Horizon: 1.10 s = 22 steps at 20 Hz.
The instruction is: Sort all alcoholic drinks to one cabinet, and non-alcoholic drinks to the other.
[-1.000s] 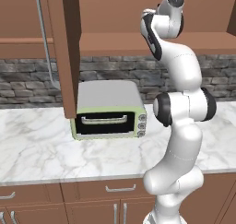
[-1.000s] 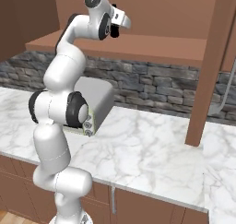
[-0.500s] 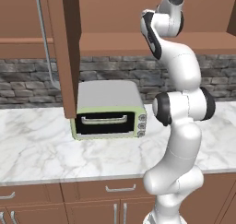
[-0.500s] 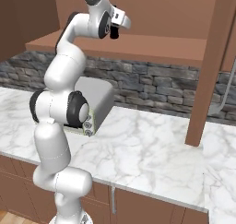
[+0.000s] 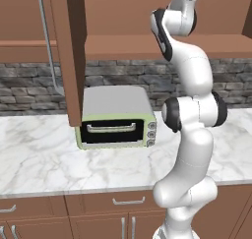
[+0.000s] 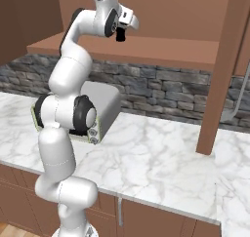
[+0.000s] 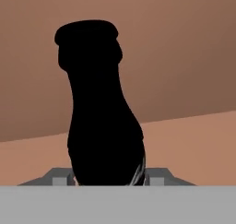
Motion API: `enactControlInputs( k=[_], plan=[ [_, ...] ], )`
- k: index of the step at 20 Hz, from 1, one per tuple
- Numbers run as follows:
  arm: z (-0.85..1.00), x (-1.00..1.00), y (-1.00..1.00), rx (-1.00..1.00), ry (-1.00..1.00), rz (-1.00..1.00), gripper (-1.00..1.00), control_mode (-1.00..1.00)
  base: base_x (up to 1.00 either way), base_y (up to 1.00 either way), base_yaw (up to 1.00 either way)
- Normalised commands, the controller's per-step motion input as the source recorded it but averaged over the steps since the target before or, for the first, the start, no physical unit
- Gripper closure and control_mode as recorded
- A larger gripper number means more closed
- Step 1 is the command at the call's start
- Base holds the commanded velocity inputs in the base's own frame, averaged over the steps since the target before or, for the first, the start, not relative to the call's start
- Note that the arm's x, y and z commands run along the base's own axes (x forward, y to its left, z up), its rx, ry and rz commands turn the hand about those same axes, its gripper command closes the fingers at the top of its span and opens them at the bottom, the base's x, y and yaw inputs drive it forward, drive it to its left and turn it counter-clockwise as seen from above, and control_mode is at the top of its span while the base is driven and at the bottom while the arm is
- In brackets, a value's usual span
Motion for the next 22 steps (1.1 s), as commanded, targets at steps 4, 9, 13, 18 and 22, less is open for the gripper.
enactControlInputs(
  k=[4,9,13,18,22],
  plan=[
    [-0.22,0.0,0.0,0.0,0.01,0.03,1.0,-1.0,0.0,0.0,0.0],
    [-0.16,0.0,0.0,0.0,0.0,0.02,-1.0,-1.0,0.0,0.0,0.0],
    [-0.02,0.0,0.0,0.0,0.0,0.0,-1.0,-1.0,0.0,0.0,0.0],
    [0.0,-0.01,0.0,0.0,-0.01,0.0,-1.0,-1.0,0.0,0.0,0.0],
    [0.0,-0.11,0.0,0.0,-0.05,0.0,-1.0,-1.0,0.0,0.0,0.0]
  ],
)
